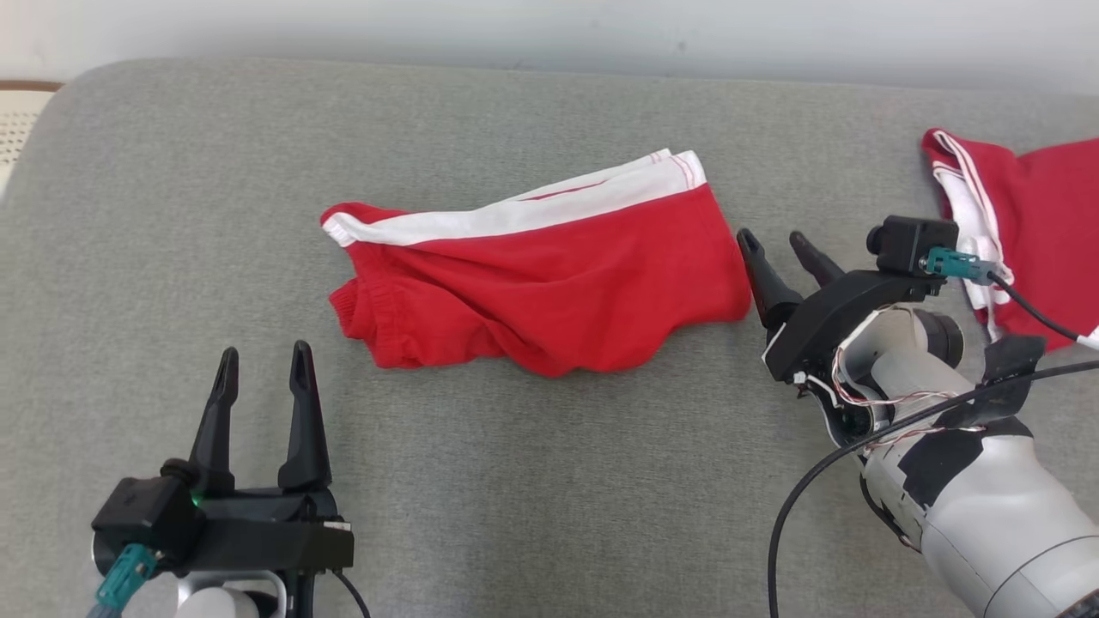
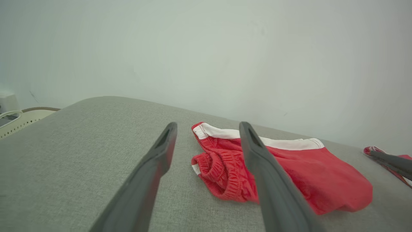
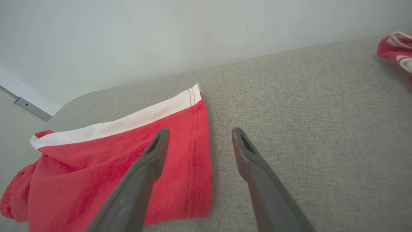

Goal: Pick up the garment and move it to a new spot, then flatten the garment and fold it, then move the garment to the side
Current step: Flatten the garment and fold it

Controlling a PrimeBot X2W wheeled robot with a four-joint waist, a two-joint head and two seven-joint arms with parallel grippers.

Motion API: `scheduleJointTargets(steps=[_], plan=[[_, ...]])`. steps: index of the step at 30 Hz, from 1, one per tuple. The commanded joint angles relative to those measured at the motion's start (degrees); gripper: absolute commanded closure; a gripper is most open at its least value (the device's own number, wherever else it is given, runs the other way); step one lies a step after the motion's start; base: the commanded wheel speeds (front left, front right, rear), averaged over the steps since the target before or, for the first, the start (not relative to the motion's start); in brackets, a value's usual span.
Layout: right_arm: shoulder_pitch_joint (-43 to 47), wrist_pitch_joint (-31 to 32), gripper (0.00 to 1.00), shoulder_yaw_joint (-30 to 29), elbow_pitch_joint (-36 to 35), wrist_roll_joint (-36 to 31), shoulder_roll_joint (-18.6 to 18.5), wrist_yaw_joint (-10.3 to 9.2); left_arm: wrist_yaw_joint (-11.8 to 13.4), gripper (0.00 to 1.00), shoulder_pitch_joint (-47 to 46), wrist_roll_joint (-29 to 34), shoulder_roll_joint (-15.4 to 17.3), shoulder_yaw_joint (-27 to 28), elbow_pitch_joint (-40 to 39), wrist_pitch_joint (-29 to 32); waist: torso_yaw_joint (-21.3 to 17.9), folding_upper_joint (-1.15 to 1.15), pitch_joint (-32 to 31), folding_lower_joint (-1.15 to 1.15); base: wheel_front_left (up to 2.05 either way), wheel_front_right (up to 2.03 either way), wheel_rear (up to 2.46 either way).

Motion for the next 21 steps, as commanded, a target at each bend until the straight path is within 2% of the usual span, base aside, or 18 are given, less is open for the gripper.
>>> scheduleJointTargets(steps=[1,16,17,18,19,21], plan=[[0.70,0.30,0.00,0.03,0.27,0.60,0.12,-0.07,0.34,0.00,1.09,0.09,-0.03,-0.04,-0.42,-0.24,0.63,0.00,-0.05,0.01,0.00,0.00,0.00],[1.63,7.20,0.00,2.49,5.27,2.46,2.55,-0.07,1.69,0.00,1.97,-1.13,-0.19,-1.84,-2.26,-0.25,4.17,0.00,1.14,0.01,0.00,0.00,0.00],[1.60,7.48,0.27,2.71,5.17,2.48,2.68,-0.07,1.80,0.00,1.96,-1.30,-0.19,-1.94,-2.24,-0.25,4.32,0.00,1.23,0.01,0.00,0.00,0.00],[1.52,7.32,0.76,2.85,4.97,2.58,2.72,-0.07,1.81,0.00,1.88,-1.46,-0.18,-2.00,-2.21,-0.25,4.47,0.00,1.29,0.01,0.00,0.00,0.00],[1.49,7.12,1.00,2.96,4.81,2.66,2.70,-0.07,1.83,0.00,1.83,-1.52,-0.18,-2.00,-2.13,-0.25,4.59,0.00,1.32,0.01,0.00,0.00,0.00],[1.41,5.87,1.00,2.98,4.19,2.64,2.46,-0.06,1.99,0.00,1.87,-1.51,-0.18,-2.00,-2.11,-0.25,4.74,0.00,1.31,0.01,0.00,0.00,0.00]])
